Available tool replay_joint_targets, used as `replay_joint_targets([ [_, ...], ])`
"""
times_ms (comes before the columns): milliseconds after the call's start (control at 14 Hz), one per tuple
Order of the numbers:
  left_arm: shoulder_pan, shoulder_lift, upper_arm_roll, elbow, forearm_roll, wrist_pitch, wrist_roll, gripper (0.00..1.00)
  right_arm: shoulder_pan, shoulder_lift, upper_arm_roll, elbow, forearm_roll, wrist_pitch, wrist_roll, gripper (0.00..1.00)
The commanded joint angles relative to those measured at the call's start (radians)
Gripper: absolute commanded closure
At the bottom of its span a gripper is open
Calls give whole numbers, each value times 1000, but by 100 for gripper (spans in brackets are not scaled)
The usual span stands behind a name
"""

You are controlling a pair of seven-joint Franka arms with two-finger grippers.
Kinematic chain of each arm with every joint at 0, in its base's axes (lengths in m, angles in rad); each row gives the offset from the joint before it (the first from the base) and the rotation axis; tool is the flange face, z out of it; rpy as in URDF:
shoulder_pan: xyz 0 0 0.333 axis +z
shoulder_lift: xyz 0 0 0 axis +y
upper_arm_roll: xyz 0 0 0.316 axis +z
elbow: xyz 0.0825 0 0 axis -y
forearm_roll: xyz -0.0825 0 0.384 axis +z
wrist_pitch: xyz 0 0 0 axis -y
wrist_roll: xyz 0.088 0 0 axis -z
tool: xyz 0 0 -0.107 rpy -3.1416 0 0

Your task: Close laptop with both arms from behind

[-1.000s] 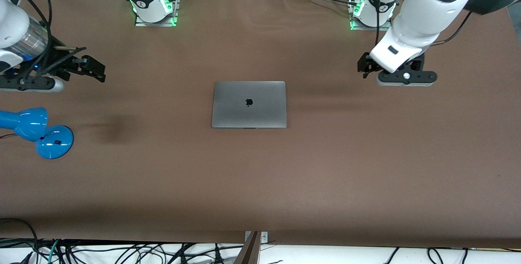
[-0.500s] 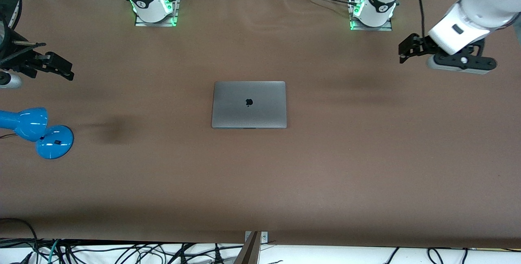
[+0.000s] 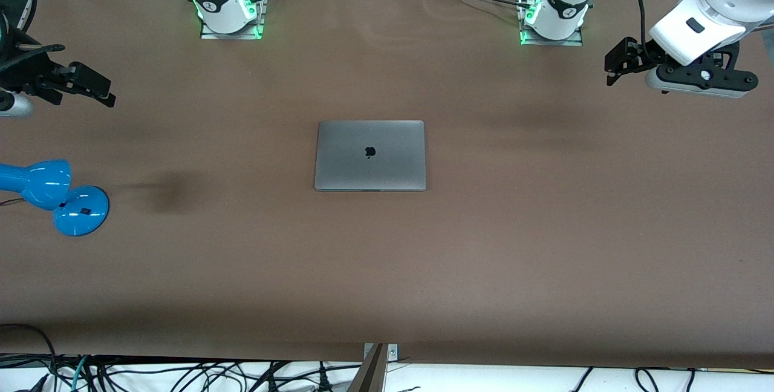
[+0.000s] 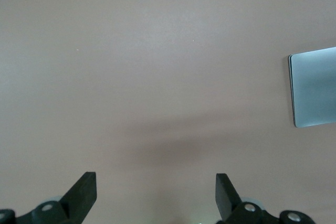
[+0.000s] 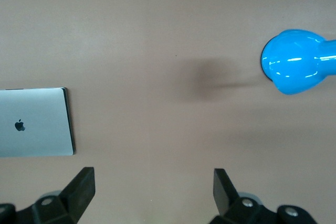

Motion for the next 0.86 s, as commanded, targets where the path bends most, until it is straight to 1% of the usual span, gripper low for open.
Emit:
replay_joint_targets([
  [0,28,25,-29,38,20,-31,20,0,-9,-34,4,-37,18,-6,-8,0],
  [357,25,75,-31,45,19,-33,15,0,-14,-28,4,-38,15,7,1,0],
  [786,36,81,-23,47,17,-33,13,0,-15,-23,4,-38,16,11,-5,0],
])
